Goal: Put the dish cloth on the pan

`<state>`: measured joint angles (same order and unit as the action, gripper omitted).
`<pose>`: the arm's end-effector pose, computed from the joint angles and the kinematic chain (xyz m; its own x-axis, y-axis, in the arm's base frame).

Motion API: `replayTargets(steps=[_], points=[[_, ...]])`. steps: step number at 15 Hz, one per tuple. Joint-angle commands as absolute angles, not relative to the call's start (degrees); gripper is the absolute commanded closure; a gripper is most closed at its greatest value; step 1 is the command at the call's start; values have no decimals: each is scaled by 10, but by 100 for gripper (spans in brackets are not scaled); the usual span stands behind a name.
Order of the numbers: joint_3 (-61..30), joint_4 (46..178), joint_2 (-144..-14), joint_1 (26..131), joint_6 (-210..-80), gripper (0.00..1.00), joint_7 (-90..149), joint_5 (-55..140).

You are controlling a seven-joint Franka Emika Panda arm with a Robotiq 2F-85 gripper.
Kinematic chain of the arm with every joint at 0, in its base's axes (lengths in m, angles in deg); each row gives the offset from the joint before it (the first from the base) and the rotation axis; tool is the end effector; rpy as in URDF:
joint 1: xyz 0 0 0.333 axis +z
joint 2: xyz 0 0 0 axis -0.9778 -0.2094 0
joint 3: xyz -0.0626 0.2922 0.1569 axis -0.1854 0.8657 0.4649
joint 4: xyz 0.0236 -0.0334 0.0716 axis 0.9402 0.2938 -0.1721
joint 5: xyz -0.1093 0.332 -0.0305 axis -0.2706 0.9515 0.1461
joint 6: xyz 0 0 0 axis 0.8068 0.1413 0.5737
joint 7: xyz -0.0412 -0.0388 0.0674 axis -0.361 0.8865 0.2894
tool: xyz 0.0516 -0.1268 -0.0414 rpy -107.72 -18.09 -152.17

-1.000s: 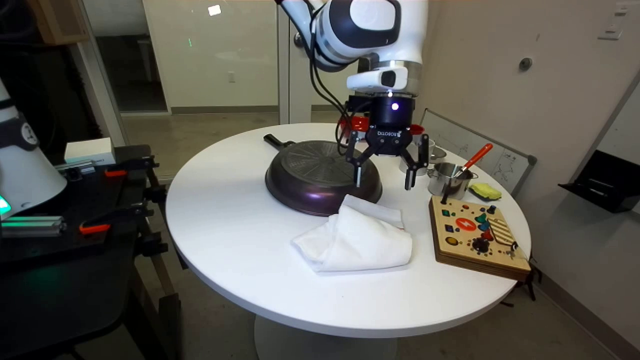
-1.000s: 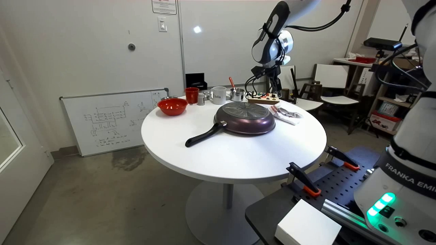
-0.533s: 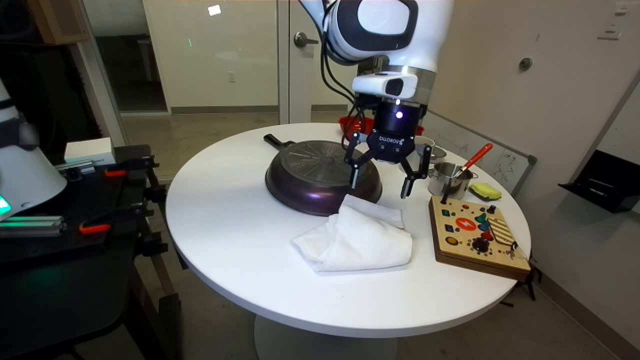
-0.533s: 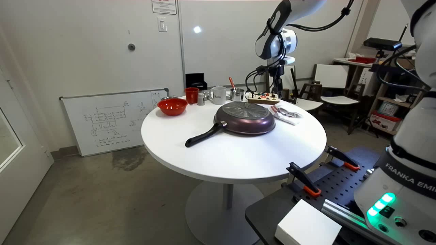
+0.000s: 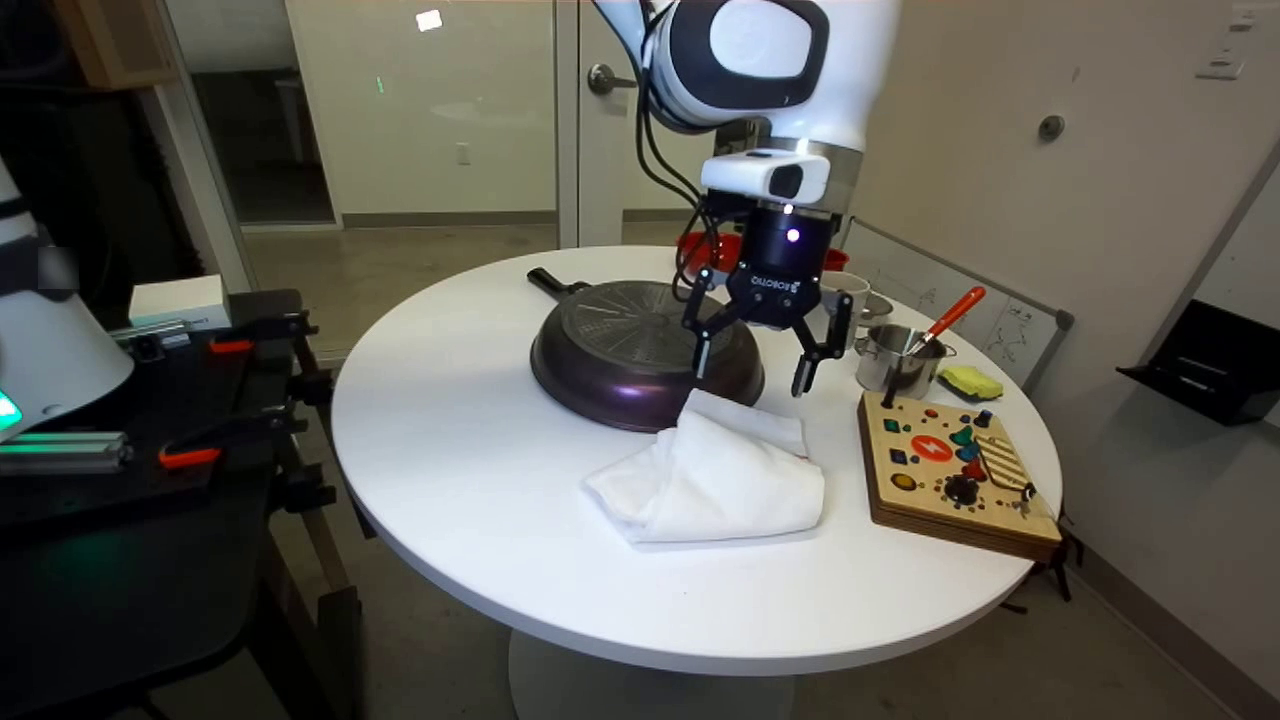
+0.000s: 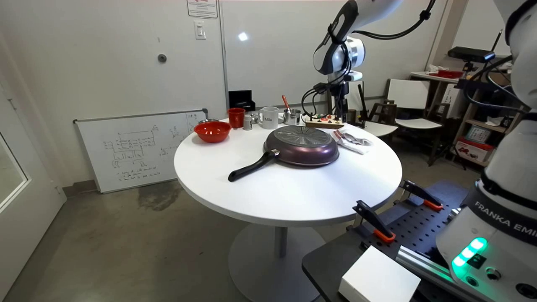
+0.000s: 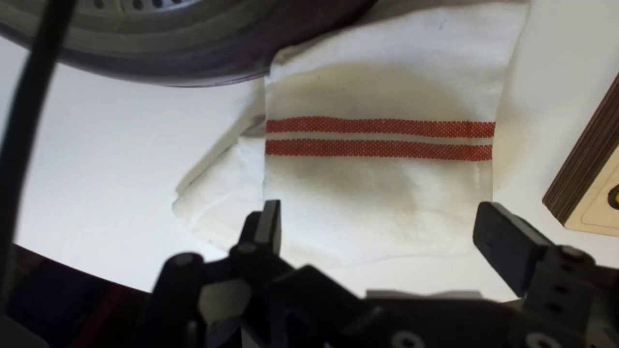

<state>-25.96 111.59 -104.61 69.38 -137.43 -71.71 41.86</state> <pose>0.6147 -0.2454 0.2087 -0.5337 -0.8111 0.2394 -0.8272 0.5596 0.0515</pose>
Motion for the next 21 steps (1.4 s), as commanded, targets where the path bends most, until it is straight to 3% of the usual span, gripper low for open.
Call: replayTargets(steps=[1,17,18,20,21], points=[[-251,1132,-1040,696,-1372,0,-684,431],[-265,1128,-1099,702,-1374,0,-690,423],[-268,1126,-1105,706,-1378,25,-695,420],[-269,1122,-1111,706,-1376,33,-696,420],[-269,1120,-1113,706,-1374,43,-696,420]])
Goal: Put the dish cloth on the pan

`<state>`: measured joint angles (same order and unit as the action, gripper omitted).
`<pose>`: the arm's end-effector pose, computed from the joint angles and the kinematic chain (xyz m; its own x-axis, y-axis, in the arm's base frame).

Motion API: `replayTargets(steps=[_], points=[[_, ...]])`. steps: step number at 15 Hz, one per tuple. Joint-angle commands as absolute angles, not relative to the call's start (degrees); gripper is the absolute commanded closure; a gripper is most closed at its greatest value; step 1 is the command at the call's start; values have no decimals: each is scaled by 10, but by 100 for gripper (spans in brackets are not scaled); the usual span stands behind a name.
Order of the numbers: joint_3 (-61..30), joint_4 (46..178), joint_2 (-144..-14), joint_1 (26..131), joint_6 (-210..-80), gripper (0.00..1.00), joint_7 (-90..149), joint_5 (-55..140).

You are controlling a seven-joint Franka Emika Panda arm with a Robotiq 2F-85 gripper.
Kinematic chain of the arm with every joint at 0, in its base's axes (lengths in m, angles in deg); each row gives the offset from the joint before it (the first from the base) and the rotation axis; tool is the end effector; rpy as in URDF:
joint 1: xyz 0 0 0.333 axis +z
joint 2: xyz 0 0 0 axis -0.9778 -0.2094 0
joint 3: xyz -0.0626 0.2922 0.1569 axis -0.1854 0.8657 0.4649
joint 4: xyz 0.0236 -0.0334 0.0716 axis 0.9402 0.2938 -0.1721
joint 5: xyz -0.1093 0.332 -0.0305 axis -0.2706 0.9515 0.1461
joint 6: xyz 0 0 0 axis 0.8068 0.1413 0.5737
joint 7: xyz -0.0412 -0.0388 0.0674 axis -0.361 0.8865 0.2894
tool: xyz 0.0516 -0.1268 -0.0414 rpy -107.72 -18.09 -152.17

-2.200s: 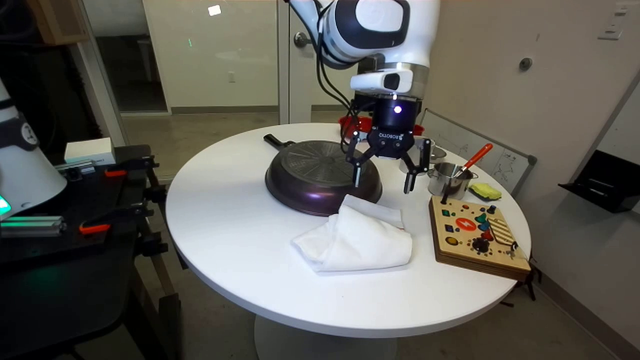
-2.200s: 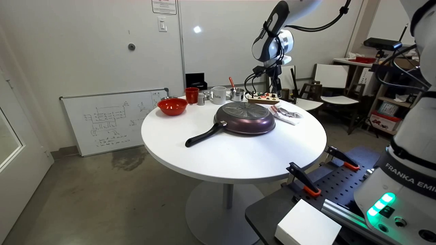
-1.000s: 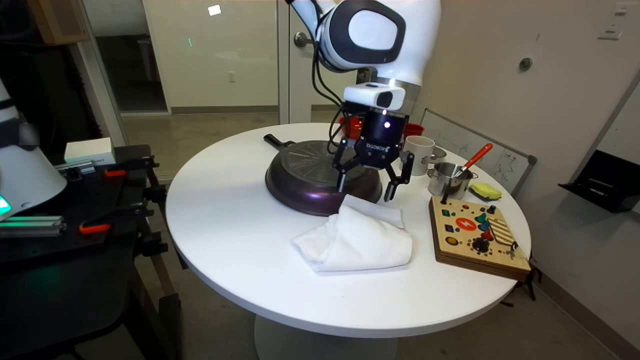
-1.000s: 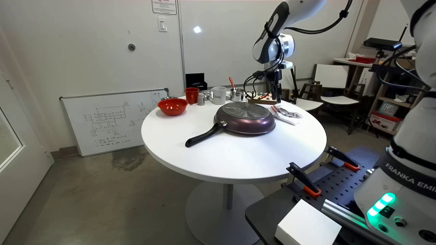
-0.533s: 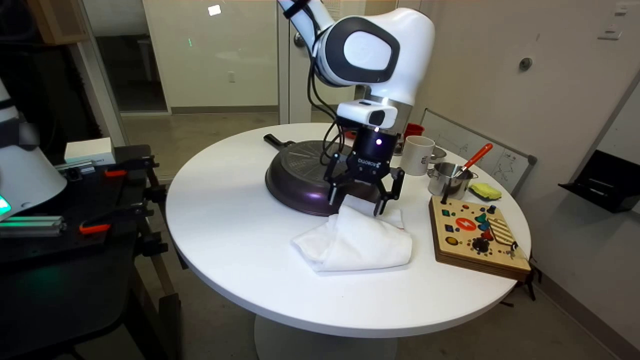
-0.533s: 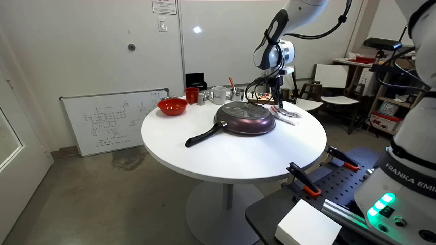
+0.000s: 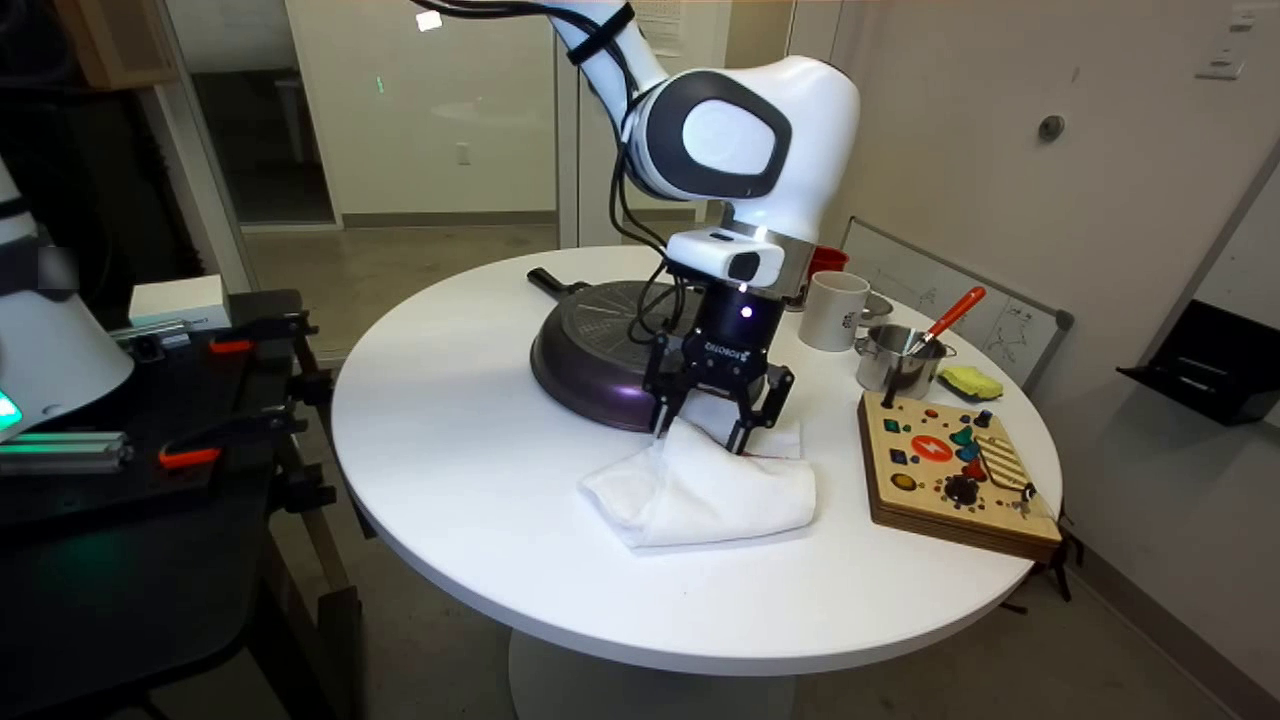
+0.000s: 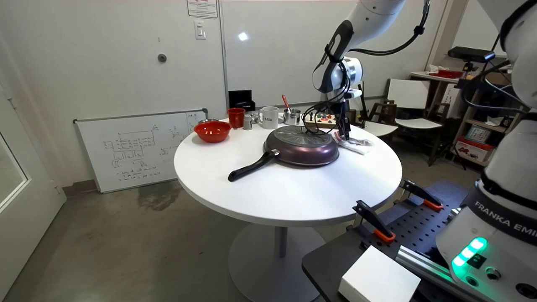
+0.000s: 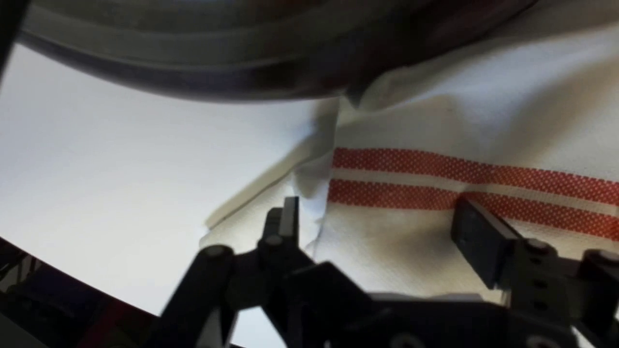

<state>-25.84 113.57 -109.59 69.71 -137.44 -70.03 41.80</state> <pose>0.5909 -0.2371 0.1414 -0.4773 -0.8343 0.2758 -0.8299 0.5312 0.1705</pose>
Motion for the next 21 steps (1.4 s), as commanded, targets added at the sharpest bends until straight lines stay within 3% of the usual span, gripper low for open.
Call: replayTargets(steps=[1,7,10,21], points=[[-270,1118,-1114,706,-1373,50,-694,420],[-271,1111,-1111,705,-1366,96,-689,419],[-276,1107,-1100,705,-1364,100,-694,420],[-275,1107,-990,724,-1324,97,-655,400]])
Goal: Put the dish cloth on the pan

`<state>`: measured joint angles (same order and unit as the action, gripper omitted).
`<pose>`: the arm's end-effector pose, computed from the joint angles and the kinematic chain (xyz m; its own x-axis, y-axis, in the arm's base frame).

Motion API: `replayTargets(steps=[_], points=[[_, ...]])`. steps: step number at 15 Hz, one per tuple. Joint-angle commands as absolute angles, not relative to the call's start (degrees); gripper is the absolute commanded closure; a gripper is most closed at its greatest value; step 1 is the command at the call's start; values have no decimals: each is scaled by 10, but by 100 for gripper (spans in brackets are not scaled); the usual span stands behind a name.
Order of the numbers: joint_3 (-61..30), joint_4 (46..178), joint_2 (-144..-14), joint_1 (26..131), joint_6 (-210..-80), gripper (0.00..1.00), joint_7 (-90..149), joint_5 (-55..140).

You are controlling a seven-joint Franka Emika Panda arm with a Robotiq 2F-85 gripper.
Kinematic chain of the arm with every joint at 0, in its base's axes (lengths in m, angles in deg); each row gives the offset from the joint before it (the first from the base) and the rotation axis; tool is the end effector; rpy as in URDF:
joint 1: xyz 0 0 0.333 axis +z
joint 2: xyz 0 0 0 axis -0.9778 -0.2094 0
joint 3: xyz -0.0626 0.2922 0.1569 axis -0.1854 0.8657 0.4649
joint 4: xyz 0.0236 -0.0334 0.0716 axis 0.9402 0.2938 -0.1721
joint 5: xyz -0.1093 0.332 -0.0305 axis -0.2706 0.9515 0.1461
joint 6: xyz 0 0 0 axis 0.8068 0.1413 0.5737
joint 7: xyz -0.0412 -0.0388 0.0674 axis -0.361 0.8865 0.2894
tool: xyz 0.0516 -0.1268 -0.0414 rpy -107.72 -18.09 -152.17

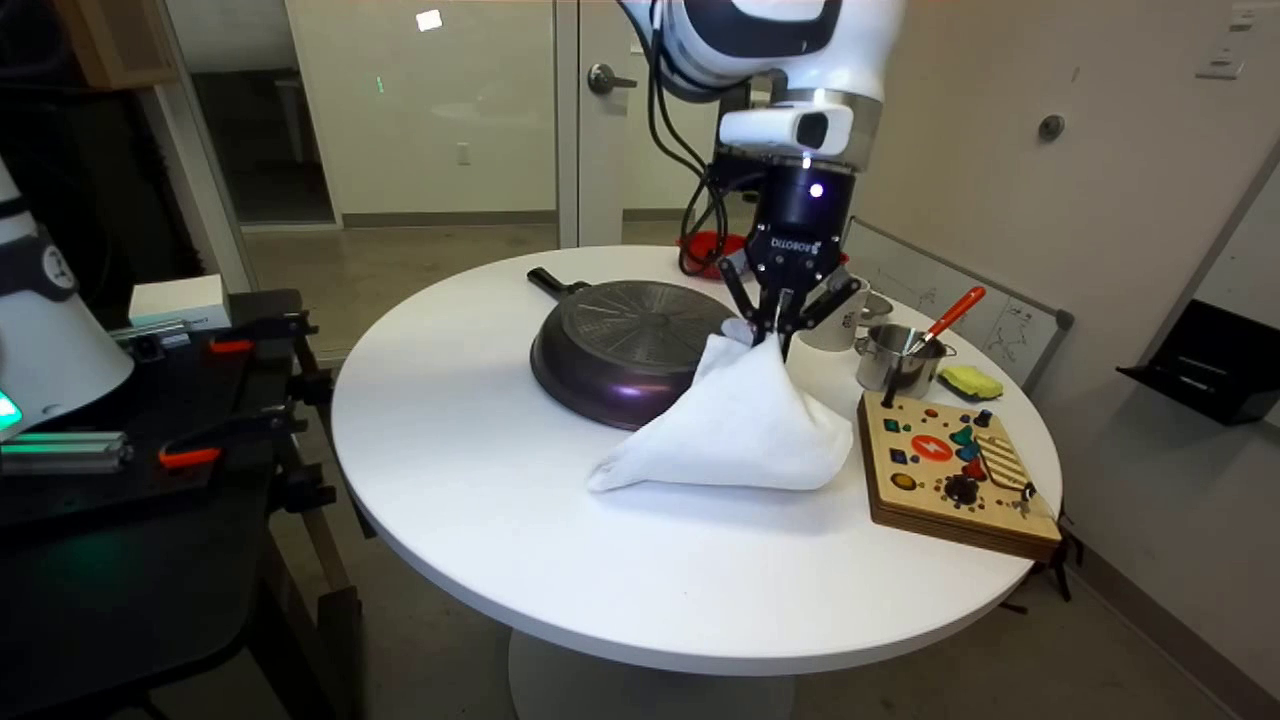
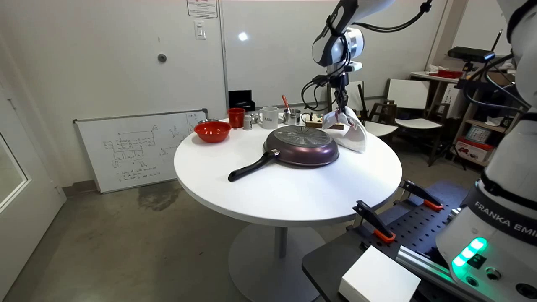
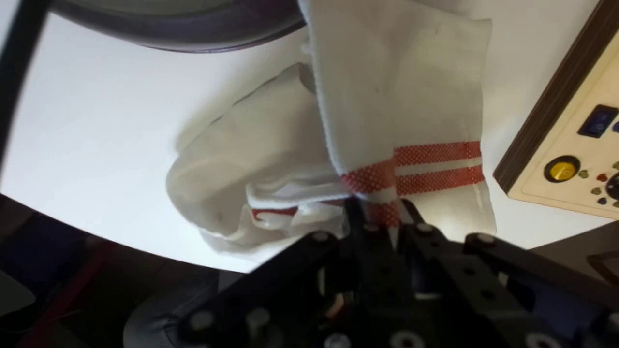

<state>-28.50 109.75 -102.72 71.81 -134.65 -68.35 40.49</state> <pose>0.6226 -0.2447 0.2439 -0.4696 -0.8397 0.2727 -0.8669 0.4971 0.0379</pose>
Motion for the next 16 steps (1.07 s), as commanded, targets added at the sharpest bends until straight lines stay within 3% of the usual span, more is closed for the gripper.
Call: replayTargets(steps=[1,16], points=[[-267,1112,-978,722,-1327,97,-639,406],[-154,1234,-835,750,-1306,97,-418,494]])
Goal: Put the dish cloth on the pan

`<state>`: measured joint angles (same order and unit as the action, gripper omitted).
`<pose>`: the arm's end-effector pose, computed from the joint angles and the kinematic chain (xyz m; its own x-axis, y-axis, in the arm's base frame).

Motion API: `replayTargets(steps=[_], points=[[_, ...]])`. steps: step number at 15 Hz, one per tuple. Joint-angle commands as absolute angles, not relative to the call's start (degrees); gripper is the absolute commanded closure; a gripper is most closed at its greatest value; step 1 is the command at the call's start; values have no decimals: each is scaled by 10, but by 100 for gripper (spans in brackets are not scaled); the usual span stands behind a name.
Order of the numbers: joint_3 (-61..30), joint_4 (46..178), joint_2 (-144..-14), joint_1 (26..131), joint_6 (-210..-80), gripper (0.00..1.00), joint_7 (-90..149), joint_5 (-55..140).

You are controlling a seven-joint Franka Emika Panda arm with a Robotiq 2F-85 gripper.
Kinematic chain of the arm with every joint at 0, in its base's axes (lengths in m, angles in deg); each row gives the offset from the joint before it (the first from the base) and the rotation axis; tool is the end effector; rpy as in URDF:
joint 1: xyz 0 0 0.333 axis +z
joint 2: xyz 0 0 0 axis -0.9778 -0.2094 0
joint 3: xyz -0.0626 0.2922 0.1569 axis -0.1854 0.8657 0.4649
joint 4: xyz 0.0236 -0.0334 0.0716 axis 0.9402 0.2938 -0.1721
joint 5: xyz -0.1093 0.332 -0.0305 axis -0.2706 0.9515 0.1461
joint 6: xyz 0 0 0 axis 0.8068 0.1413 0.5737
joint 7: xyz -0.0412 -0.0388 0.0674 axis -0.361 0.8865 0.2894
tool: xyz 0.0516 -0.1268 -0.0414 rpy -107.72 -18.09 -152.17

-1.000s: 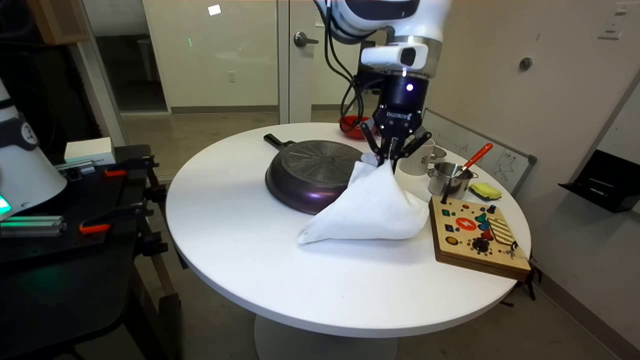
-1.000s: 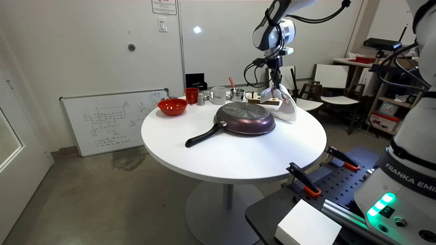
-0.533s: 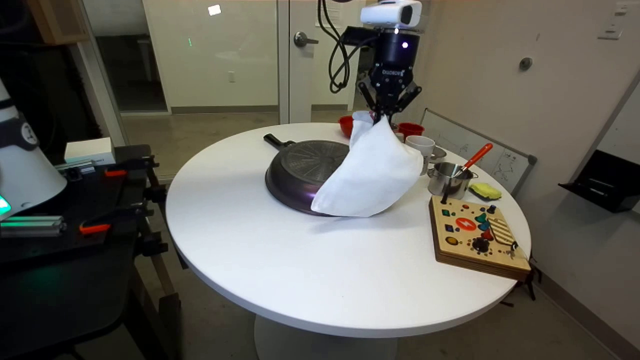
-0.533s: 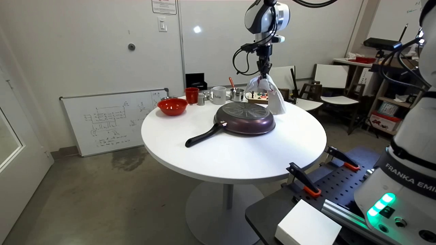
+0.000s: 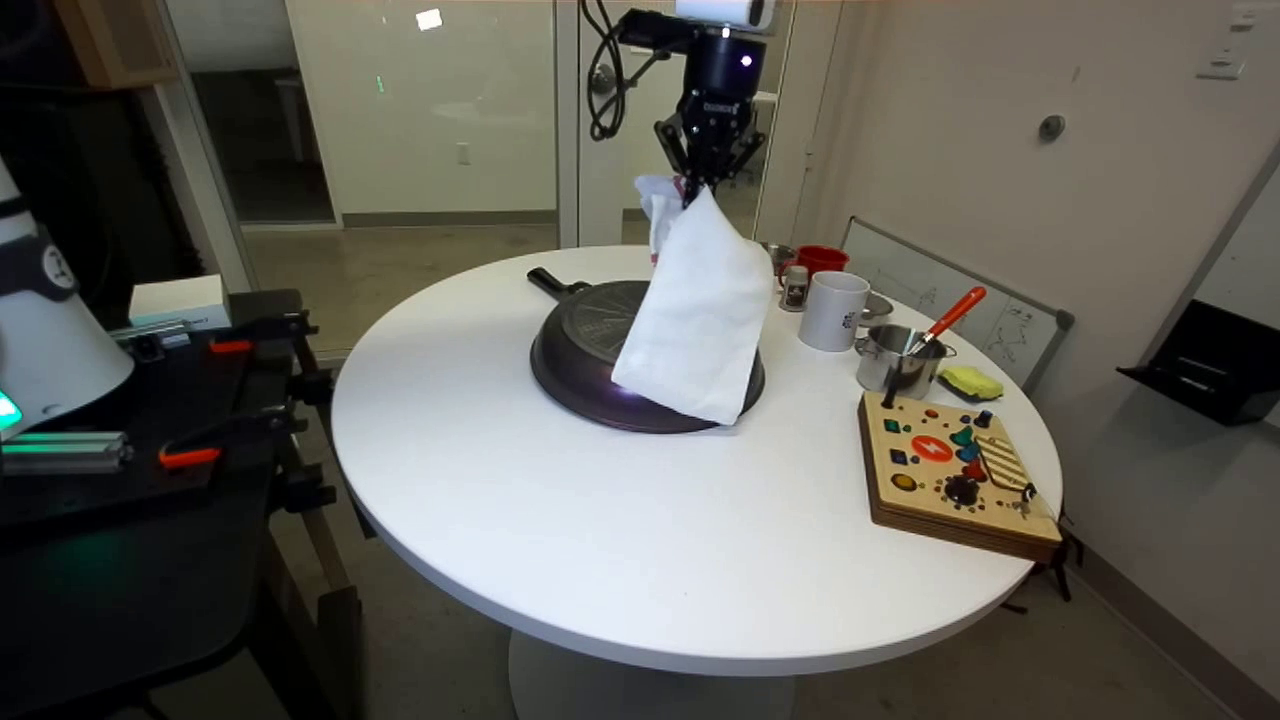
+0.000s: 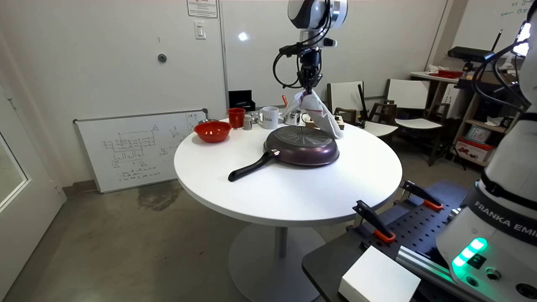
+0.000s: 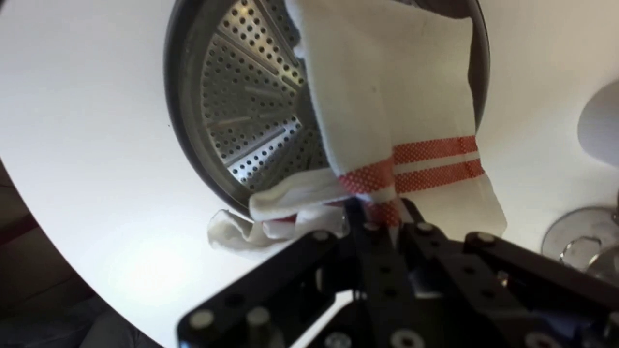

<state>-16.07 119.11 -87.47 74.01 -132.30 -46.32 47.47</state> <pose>0.6204 -0.0880 0.3310 -0.0003 -1.0000 -0.0006 -0.9989 0.0003 0.0469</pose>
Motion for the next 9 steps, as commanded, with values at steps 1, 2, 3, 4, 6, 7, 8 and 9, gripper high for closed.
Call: replayTargets(steps=[1,2,3,4,6,7,8,9], points=[[-151,1242,-828,753,-1299,97,-405,497],[-149,1247,-823,756,-1291,97,-395,499],[-148,1258,-817,760,-1290,97,-388,498],[-147,1263,-812,762,-1285,97,-379,499],[-144,1277,-802,767,-1281,97,-366,499],[-143,1283,-798,767,-1279,97,-357,501],[-142,1292,-792,771,-1284,96,-353,499],[-141,1296,-789,772,-1283,96,-346,500]])
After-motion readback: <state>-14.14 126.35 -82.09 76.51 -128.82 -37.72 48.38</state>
